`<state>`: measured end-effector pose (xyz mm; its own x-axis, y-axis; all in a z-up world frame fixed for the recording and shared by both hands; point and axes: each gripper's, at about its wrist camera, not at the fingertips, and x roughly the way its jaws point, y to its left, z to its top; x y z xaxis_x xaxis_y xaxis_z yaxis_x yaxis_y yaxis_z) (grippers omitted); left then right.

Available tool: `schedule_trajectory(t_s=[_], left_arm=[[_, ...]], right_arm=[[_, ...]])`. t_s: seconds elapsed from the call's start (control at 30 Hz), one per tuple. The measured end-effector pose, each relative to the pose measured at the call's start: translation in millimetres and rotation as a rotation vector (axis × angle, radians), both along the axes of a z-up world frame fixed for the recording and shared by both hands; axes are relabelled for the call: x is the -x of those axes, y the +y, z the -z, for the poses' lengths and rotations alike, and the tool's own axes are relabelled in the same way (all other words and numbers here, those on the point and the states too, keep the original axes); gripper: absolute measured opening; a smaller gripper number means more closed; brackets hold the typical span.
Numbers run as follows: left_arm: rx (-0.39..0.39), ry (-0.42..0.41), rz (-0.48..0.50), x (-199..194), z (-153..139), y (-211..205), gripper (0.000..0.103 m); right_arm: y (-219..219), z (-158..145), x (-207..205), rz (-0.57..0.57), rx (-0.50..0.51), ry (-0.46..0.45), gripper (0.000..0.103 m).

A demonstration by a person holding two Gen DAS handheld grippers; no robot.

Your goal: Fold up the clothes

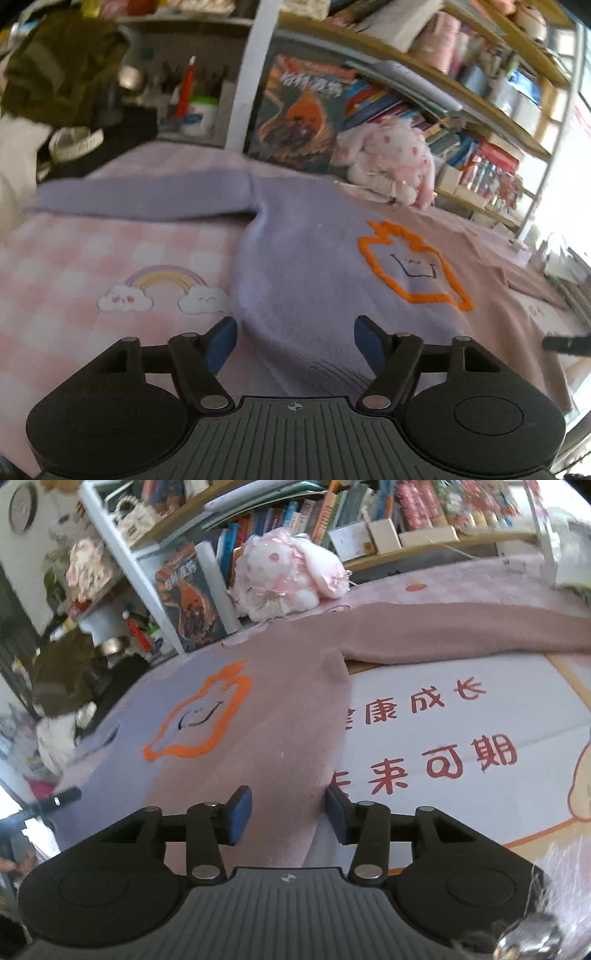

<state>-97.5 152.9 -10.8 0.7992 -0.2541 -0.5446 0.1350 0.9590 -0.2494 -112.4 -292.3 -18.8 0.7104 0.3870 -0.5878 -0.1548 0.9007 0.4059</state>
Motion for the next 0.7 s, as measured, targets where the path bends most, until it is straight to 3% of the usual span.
schedule_trajectory(t_s=[0.07,0.17,0.23,0.33,0.43,0.57,0.7], left_arm=[[0.012,0.012,-0.004,-5,1,0,0.070],[0.004,0.018,0.021,-16,5,-2,0.060],[-0.050,0.009,0.013,-15,5,-8,0.024],[-0.045,0.006,-0.009,-14,4,-7,0.006],[0.005,0.014,0.025,-14,6,-10,0.006],[-0.078,-0.020,0.081,-10,8,-35,0.006],[-0.077,-0.016,0.047,-14,9,-26,0.006]], right_arm=[[7,-2,0,-0.012,0.051,-0.008,0.042],[15,-4,0,-0.026,0.128,-0.019,0.029],[18,-4,1,-0.036,0.166,-0.027,0.017],[16,-2,-1,-0.046,0.170,-0.037,0.010],[5,0,-7,-0.013,0.171,-0.052,0.009],[-11,1,-19,0.090,0.205,-0.068,0.008],[-6,1,-21,0.087,0.252,-0.082,0.008]])
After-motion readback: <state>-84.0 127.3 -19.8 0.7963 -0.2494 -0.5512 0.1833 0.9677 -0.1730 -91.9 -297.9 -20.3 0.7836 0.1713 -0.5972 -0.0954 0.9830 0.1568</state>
